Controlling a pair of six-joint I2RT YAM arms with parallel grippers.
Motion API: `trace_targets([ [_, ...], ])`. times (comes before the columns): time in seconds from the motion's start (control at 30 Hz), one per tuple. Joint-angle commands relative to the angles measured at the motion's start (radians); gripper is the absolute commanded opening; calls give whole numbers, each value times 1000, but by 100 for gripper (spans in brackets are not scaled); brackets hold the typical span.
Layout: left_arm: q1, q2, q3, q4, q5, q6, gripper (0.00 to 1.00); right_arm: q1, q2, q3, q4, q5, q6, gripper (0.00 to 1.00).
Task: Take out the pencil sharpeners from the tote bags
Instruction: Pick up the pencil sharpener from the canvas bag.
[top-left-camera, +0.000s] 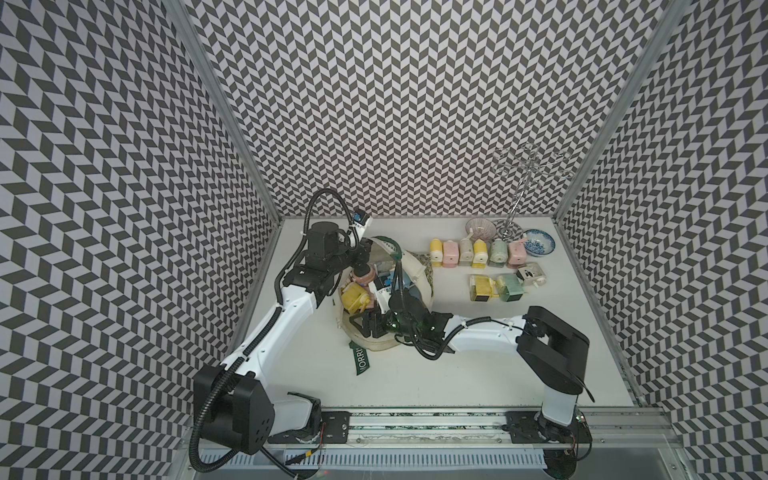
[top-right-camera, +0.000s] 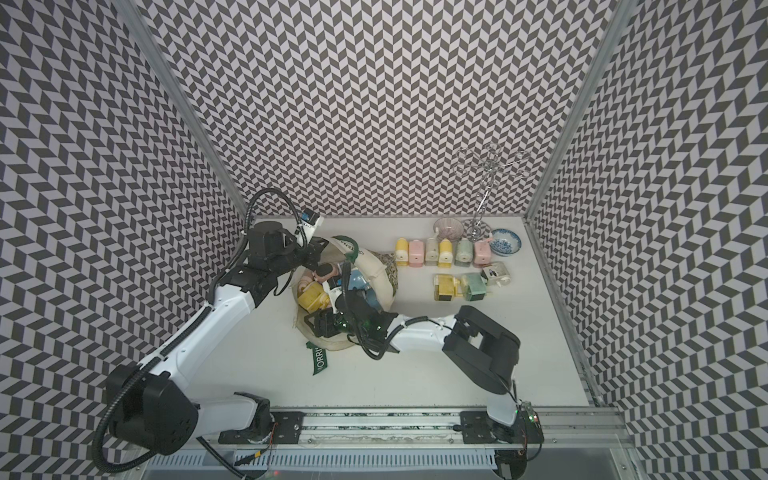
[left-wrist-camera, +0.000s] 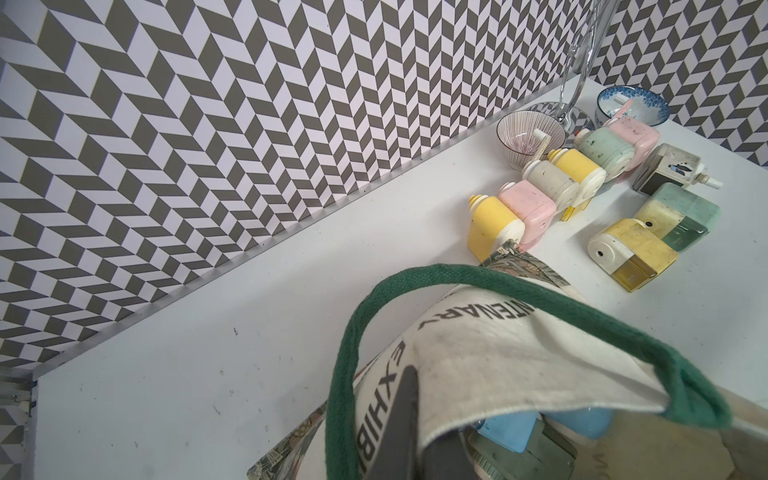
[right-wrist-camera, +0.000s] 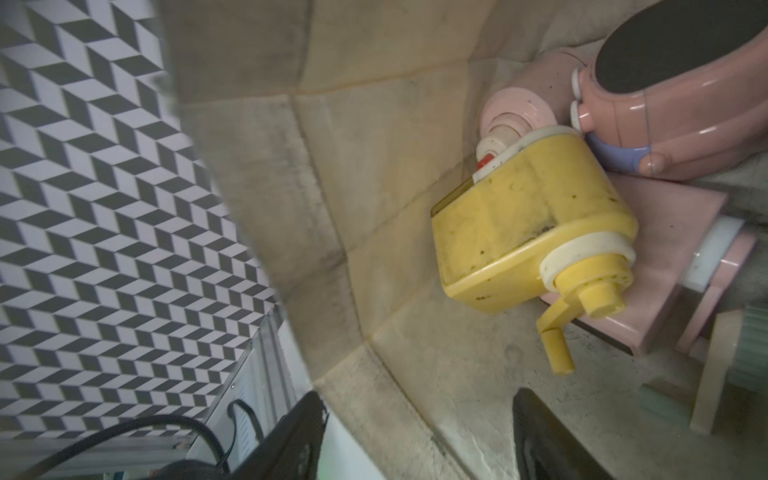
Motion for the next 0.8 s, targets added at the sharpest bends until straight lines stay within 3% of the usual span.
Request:
trace_targets([
  [0.0, 13, -57, 12, 98, -5, -11, 0, 8, 61, 87, 12, 184, 7, 74],
  [0.1, 13, -57, 12, 98, -3, -11, 0, 8, 108, 132, -24, 300, -12, 77],
  [0.43, 19, -57, 15, 95, 5, -9, 0, 5, 154, 188, -42, 403, -97, 86],
  [0.67, 19, -53, 15, 95, 11, -11, 0, -21, 173, 206, -47, 356, -100, 91],
  [0.77, 19, -54, 16, 95, 13, -13, 0, -40, 195, 209, 9, 213, -137, 92],
])
